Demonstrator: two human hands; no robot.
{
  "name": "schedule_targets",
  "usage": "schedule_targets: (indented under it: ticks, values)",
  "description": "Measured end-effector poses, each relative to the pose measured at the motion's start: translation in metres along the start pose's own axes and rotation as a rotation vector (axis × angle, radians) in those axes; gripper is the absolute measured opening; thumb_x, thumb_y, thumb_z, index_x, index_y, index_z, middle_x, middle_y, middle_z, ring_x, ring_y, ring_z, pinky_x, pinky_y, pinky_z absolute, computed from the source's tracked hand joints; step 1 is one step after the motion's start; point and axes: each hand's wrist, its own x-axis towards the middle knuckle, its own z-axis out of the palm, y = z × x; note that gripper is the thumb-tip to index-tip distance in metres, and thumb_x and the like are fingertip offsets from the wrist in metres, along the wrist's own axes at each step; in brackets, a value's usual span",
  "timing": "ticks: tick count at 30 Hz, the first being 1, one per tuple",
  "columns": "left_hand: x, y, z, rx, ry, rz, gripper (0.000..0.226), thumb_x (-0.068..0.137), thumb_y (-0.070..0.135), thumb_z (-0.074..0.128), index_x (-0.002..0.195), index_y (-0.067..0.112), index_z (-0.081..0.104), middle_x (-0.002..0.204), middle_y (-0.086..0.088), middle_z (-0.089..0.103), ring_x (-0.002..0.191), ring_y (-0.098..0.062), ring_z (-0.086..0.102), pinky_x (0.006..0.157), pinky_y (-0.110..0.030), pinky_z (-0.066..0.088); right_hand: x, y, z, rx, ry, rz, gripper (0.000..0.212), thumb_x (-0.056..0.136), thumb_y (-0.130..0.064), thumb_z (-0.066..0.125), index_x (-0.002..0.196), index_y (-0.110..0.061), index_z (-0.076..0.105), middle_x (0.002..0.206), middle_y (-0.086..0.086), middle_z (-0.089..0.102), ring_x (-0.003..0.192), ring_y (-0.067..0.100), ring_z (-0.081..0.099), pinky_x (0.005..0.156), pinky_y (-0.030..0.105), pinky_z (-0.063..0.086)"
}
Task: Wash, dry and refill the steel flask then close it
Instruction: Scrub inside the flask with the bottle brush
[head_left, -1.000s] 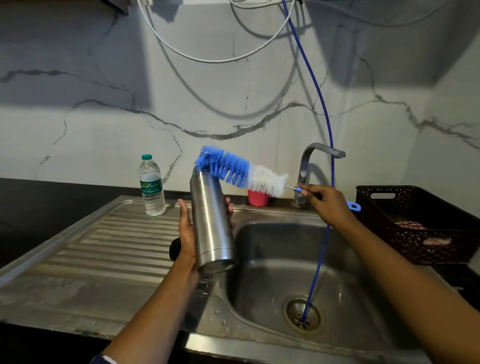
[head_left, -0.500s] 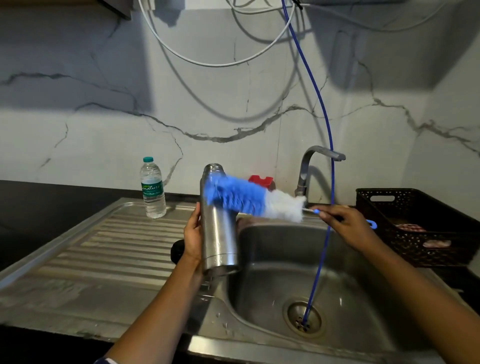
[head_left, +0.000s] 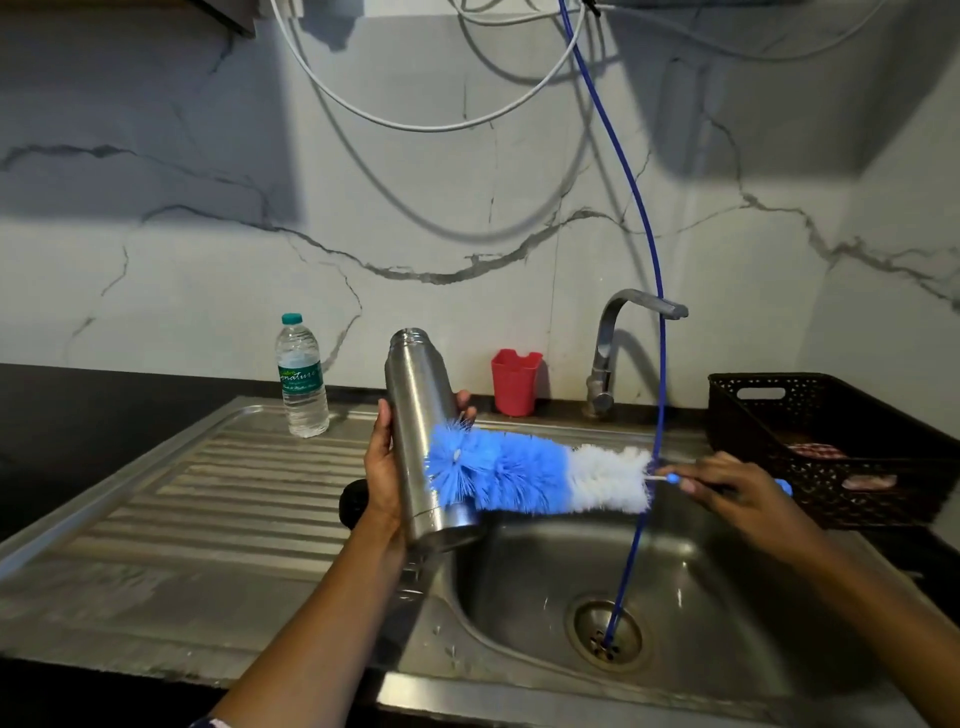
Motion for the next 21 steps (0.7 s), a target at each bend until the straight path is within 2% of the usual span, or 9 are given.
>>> schedule_targets:
  ticks: [1, 3, 5, 7, 11, 14, 16, 19, 21]
  values:
    - [0.0, -0.002, -0.001, 0.002, -0.007, 0.002, 0.074, 0.086, 0.057, 0.056, 0.133, 0.0, 0.051, 0.129, -0.019, 0.057, 0.119, -0.031, 0.055, 0.107, -0.049, 0.036, 0.009, 0.004, 0.002, -0.022, 0.029, 0.007, 0.046, 0.074, -0.075, 0.049, 0.105, -0.044, 0.066, 0.086, -0.029, 0.064, 0.088, -0.012, 0.055, 0.079, 0.006, 0.04]
    - [0.0, -0.004, -0.002, 0.062, 0.019, -0.012, 0.07, 0.081, 0.058, 0.062, 0.131, 0.009, 0.057, 0.126, -0.013, 0.06, 0.115, -0.027, 0.058, 0.105, -0.047, 0.036, 0.036, 0.008, 0.013, -0.03, 0.077, 0.027, 0.021, 0.086, -0.043, 0.061, 0.107, -0.044, 0.061, 0.08, -0.022, 0.064, 0.087, -0.006, 0.057, 0.085, 0.021, 0.043]
    - [-0.002, -0.006, -0.002, 0.075, -0.003, -0.003, 0.068, 0.088, 0.061, 0.049, 0.137, 0.013, 0.051, 0.136, -0.011, 0.054, 0.127, -0.024, 0.05, 0.114, -0.045, 0.019, 0.065, 0.005, 0.03, 0.006, 0.13, 0.066, 0.026, 0.089, -0.022, 0.061, 0.113, -0.03, 0.063, 0.097, -0.01, 0.069, 0.097, 0.006, 0.061, 0.089, 0.033, 0.046]
    - [-0.004, -0.004, -0.003, 0.095, 0.069, 0.05, 0.071, 0.092, 0.061, 0.041, 0.143, 0.012, 0.042, 0.144, -0.014, 0.046, 0.134, -0.026, 0.042, 0.115, -0.044, 0.012, 0.083, 0.001, 0.045, 0.041, 0.129, 0.128, 0.027, 0.09, -0.021, 0.06, 0.117, -0.019, 0.066, 0.11, 0.0, 0.068, 0.107, 0.013, 0.059, 0.089, 0.027, 0.045]
    - [-0.004, 0.006, -0.006, 0.037, 0.073, 0.088, 0.07, 0.081, 0.058, 0.062, 0.133, 0.012, 0.05, 0.122, -0.012, 0.063, 0.11, -0.027, 0.062, 0.096, -0.04, 0.048, 0.064, 0.005, 0.051, 0.089, 0.027, 0.155, 0.026, 0.09, -0.015, 0.059, 0.115, -0.021, 0.063, 0.109, -0.001, 0.066, 0.104, 0.011, 0.06, 0.09, 0.023, 0.046]
    - [-0.003, 0.012, -0.003, 0.062, 0.18, 0.187, 0.071, 0.078, 0.061, 0.056, 0.125, 0.008, 0.057, 0.115, -0.013, 0.065, 0.105, -0.028, 0.064, 0.094, -0.042, 0.05, 0.029, 0.013, 0.031, 0.114, -0.111, 0.177, 0.026, 0.087, -0.005, 0.059, 0.105, -0.023, 0.062, 0.099, -0.014, 0.066, 0.092, -0.01, 0.061, 0.08, 0.006, 0.044]
    - [-0.004, 0.012, 0.001, 0.095, 0.237, 0.241, 0.074, 0.075, 0.064, 0.058, 0.118, 0.005, 0.063, 0.112, -0.014, 0.066, 0.106, -0.028, 0.064, 0.097, -0.041, 0.048, 0.015, 0.021, 0.011, 0.111, -0.166, 0.189, 0.026, 0.084, -0.005, 0.06, 0.099, -0.026, 0.065, 0.09, -0.024, 0.068, 0.092, -0.014, 0.06, 0.079, 0.003, 0.042]
    - [-0.004, 0.01, 0.015, 0.152, 0.358, 0.349, 0.061, 0.081, 0.062, 0.045, 0.092, 0.009, 0.074, 0.086, -0.011, 0.071, 0.078, -0.022, 0.069, 0.071, -0.03, 0.058, 0.006, 0.027, -0.023, 0.041, -0.168, 0.205, 0.03, 0.083, -0.008, 0.062, 0.096, -0.034, 0.066, 0.085, -0.017, 0.069, 0.086, -0.014, 0.059, 0.076, 0.007, 0.043]
    - [-0.003, 0.011, 0.022, 0.214, 0.484, 0.378, 0.052, 0.088, 0.059, 0.043, 0.094, 0.014, 0.069, 0.079, -0.009, 0.071, 0.07, -0.02, 0.068, 0.061, -0.028, 0.057, 0.003, 0.032, -0.043, -0.026, -0.123, 0.171, 0.034, 0.084, -0.011, 0.063, 0.098, -0.043, 0.066, 0.085, -0.008, 0.067, 0.082, -0.01, 0.058, 0.073, 0.005, 0.042]
